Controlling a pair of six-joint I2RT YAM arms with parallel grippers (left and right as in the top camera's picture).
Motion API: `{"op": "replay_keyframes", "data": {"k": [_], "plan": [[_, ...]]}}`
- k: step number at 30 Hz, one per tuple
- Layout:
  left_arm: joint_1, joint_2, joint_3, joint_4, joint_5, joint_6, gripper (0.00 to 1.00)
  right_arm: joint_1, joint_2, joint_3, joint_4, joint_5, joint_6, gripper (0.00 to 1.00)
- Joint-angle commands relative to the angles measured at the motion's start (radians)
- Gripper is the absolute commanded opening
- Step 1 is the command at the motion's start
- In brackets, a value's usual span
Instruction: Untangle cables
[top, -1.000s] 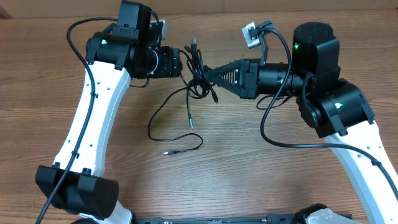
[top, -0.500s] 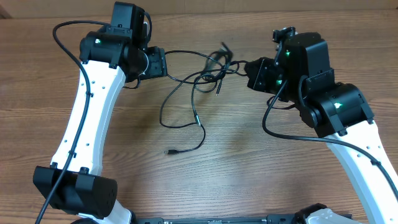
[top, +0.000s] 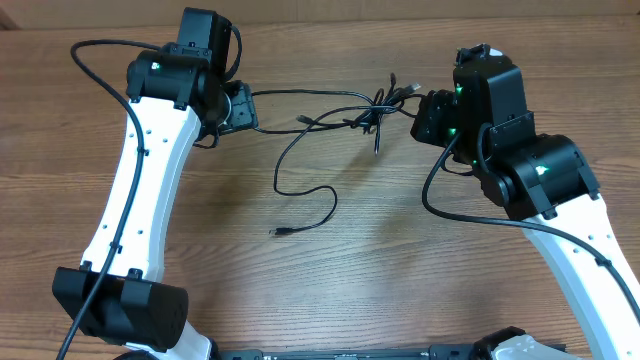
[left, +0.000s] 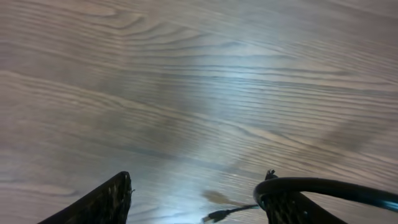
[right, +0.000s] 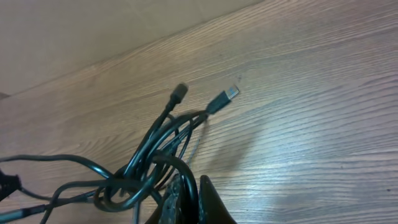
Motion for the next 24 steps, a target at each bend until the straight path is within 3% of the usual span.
{"op": "replay_keyframes", "data": {"k": [1,6,24], "plan": [[0.039,0.014,0.013,-0.028,-0.208,-0.053,0.67,-0.015,-0.012,0.018,-0.01,0.188,0.061,0.04],[0.048,0.014,0.013,-0.059,-0.279,-0.093,0.68,-0.014,-0.007,0.018,-0.016,0.217,0.087,0.04],[0.105,0.014,0.013,-0.083,-0.294,-0.115,0.69,-0.014,0.07,0.018,-0.021,0.272,0.158,0.04]]}}
